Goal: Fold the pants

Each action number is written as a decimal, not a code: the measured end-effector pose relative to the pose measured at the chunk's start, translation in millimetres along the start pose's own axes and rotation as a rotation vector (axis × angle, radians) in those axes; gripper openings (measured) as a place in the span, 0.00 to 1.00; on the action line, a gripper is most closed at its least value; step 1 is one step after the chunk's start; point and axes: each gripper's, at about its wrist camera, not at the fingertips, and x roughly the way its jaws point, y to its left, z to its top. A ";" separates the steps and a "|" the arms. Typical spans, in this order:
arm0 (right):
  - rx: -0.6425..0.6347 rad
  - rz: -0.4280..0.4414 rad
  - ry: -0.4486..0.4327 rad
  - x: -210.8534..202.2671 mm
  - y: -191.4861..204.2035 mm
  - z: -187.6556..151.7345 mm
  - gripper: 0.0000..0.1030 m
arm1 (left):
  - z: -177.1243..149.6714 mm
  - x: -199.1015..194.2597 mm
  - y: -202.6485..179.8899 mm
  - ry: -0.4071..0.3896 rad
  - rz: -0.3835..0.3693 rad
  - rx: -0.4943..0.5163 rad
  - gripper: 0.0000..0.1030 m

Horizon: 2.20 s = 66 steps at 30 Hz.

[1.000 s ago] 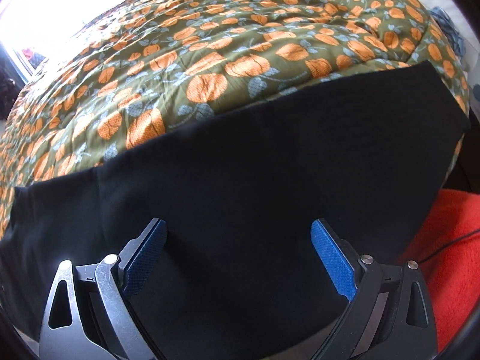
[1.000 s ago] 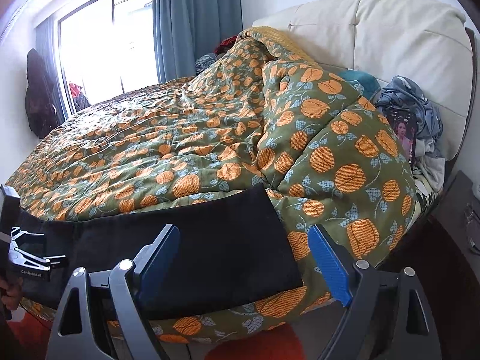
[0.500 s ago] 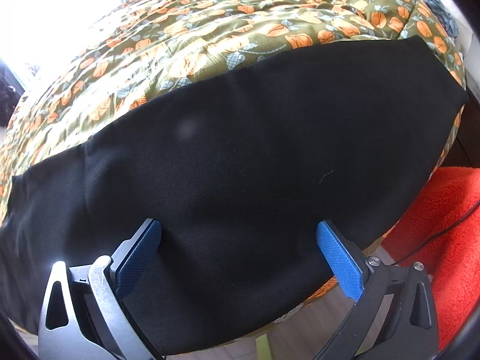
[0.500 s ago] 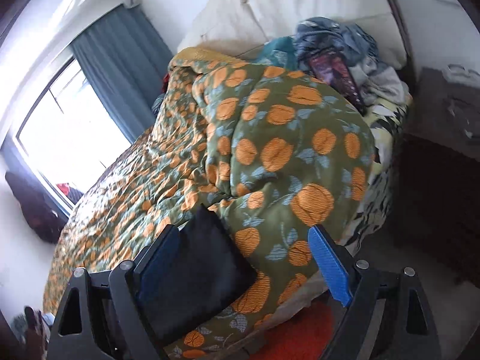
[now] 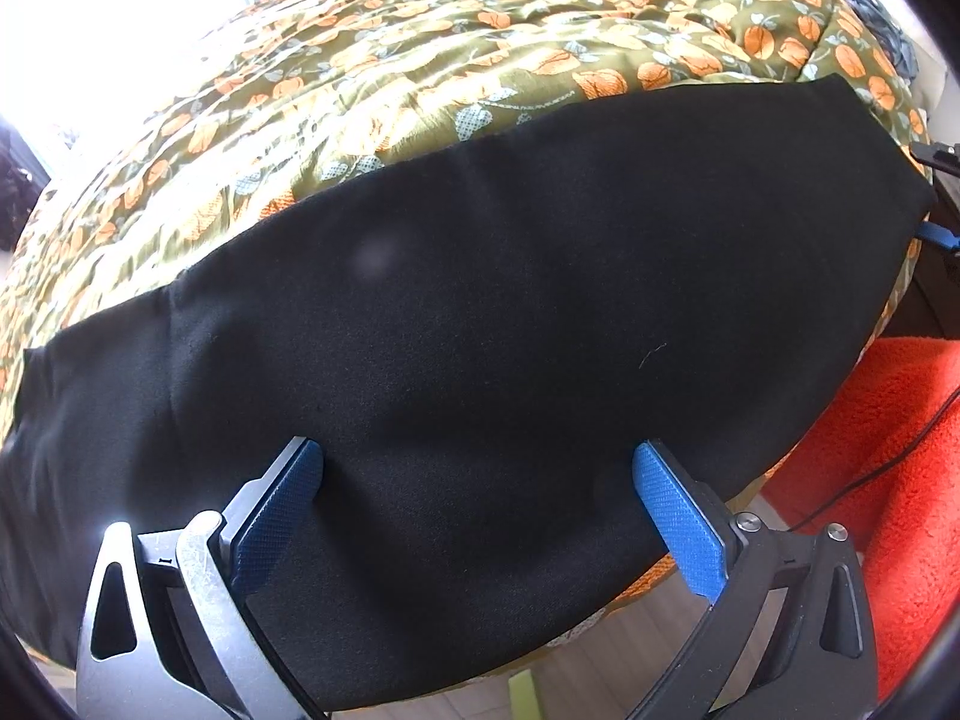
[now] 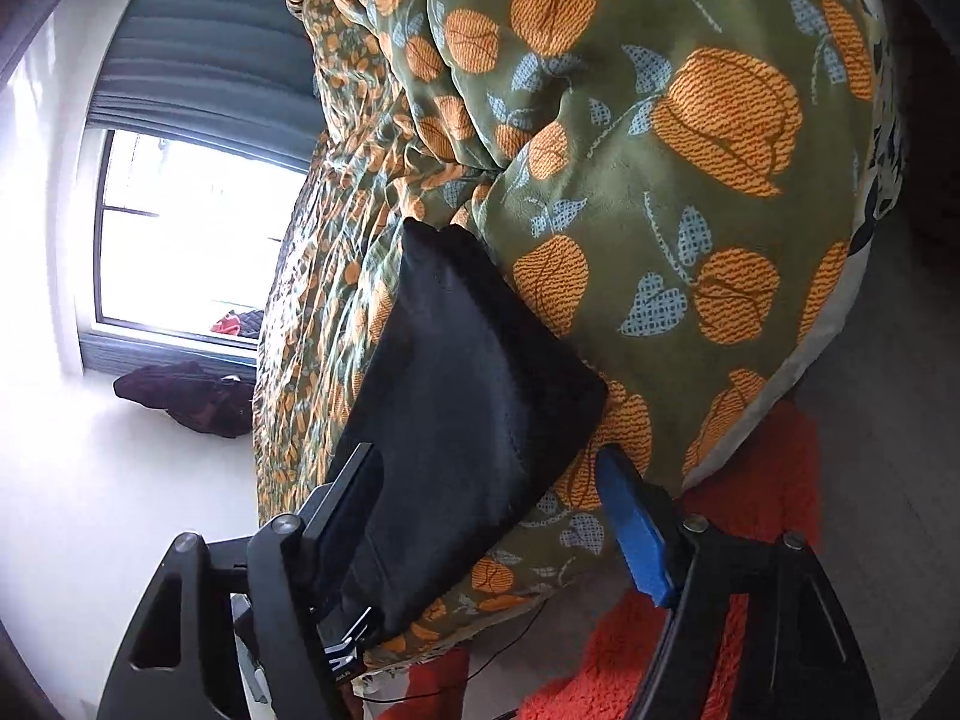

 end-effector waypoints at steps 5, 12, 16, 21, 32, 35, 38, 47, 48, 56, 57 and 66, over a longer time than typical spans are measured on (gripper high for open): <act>-0.013 -0.051 0.009 11.5 4.4 4.3 0.62 | 0.3 0.7 -0.7 -0.001 -0.002 0.001 1.00; -0.044 -0.015 -0.041 5.8 7.4 2.0 0.12 | -0.2 1.0 0.4 -0.001 -0.006 0.000 0.99; -0.094 -0.053 -0.058 5.0 15.5 -1.6 0.15 | 0.2 2.1 -0.5 -0.002 -0.003 0.000 1.00; -0.096 -0.100 -0.032 16.8 15.9 3.0 0.17 | 0.2 2.5 -1.1 -0.003 -0.004 0.001 1.00; -0.163 0.005 -0.128 -6.5 58.2 -11.5 0.11 | 3.9 7.6 -9.1 0.009 0.022 0.017 1.00; -0.226 0.061 -0.142 -18.0 99.8 -17.2 0.11 | 12.8 -6.1 12.3 0.034 -0.062 -0.032 0.97; -0.306 0.135 -0.143 -23.7 158.2 -28.0 0.11 | 11.6 -38.2 61.7 -0.026 -0.088 -0.139 0.97; -0.652 0.267 0.009 72.8 320.3 -150.4 0.11 | -76.5 -101.8 245.3 -0.122 0.016 -0.534 0.97; -0.669 0.278 0.043 94.6 327.1 -172.3 0.11 | -91.1 -104.1 260.6 -0.121 0.034 -0.576 0.97; -0.901 0.061 0.307 228.8 273.2 -306.4 0.71 | -181.3 -100.9 293.8 -0.065 0.070 -0.695 0.97; -0.925 0.045 0.306 220.2 262.6 -307.7 0.71 | -185.0 -105.2 288.3 -0.081 0.060 -0.688 0.97; -0.938 -0.089 0.044 101.2 199.0 -274.9 0.89 | -105.6 -102.8 206.3 -0.218 -0.235 -0.428 0.52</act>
